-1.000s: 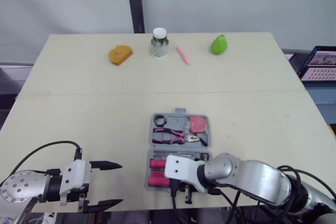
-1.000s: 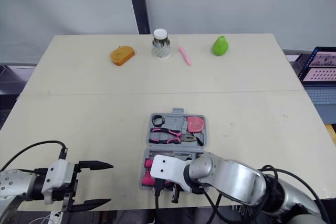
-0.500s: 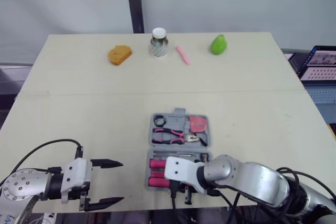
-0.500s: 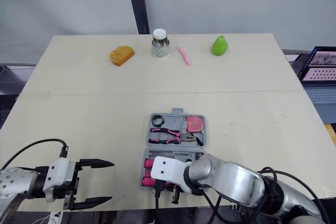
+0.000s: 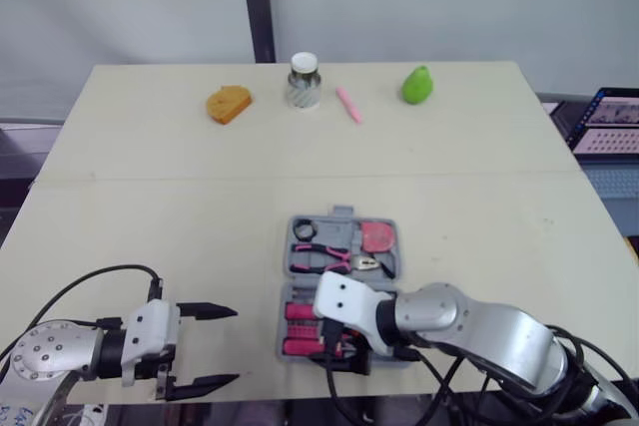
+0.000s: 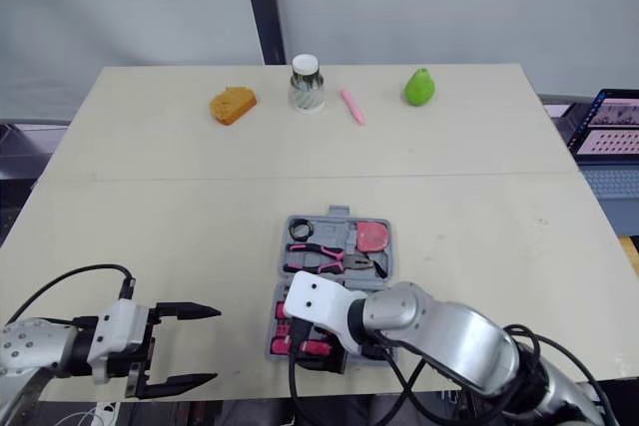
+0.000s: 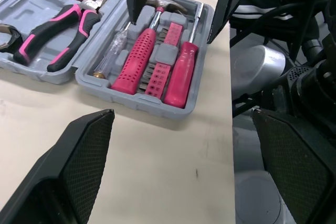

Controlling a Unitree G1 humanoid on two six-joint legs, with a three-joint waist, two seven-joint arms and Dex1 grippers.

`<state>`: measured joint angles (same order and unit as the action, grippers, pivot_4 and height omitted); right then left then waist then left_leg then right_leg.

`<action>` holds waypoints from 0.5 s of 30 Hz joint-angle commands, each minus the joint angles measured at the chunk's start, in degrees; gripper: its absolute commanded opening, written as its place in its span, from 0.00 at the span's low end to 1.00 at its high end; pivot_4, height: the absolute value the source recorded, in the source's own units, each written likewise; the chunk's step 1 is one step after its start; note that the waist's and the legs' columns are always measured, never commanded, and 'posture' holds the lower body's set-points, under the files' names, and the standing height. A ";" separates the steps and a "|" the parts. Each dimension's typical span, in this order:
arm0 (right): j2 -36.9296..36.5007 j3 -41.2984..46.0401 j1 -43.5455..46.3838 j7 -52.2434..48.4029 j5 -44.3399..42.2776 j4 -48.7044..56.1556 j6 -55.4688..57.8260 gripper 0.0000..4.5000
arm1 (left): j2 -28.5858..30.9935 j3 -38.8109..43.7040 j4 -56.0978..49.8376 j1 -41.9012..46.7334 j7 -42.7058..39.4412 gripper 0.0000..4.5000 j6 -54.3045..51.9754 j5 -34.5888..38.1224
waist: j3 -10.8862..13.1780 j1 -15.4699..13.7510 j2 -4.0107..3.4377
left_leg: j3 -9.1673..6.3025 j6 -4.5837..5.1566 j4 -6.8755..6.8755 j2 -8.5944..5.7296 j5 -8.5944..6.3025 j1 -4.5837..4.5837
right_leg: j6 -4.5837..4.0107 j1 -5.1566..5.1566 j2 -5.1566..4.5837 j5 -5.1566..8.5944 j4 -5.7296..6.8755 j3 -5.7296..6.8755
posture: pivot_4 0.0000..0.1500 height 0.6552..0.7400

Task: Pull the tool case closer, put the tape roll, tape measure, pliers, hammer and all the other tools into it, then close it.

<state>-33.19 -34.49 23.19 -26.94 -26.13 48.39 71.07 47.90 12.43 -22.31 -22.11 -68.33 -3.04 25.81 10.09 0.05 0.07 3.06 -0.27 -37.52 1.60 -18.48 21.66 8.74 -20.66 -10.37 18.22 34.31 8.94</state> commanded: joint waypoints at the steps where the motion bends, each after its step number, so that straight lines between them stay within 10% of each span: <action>1: -1.48 1.12 -5.56 -1.98 2.08 0.51 -11.98 0.56 | -0.25 -0.17 -0.68 0.85 0.27 1.00 0.27 0.08 | 0.00 -0.03 0.00 | 0.02 0.00 0.00 0.00 0.00 0.00 | 0.00 0.00 0.00 0.00 0.00 0.00 | 1.00 1.00; 6: -4.16 0.15 -14.97 -5.10 7.77 -3.68 -30.22 0.02 | -0.49 -0.67 -1.22 0.88 0.04 1.00 0.13 0.47 | -0.01 0.03 0.02 | 0.09 0.00 0.00 0.00 0.00 -0.03 | 0.00 0.01 0.00 0.00 -0.01 -0.01 | 1.00 1.00; 15: -7.19 -1.11 -22.89 -9.58 14.20 -10.54 -41.60 0.02 | -0.44 -0.63 -1.25 0.32 -0.22 1.00 0.48 0.41 | -0.02 -0.06 0.05 | 0.14 0.02 -0.04 0.04 -0.01 -0.10 | 0.00 0.06 0.01 0.00 -0.03 -0.01 | 1.00 1.00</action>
<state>-40.77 -35.63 0.90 -34.83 -11.99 37.19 31.01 47.60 11.66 -22.20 -21.28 -68.36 -3.04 25.78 10.06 -0.01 0.12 3.20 -0.24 -37.57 1.65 -18.50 21.56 8.74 -20.60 -10.36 18.22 34.28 8.93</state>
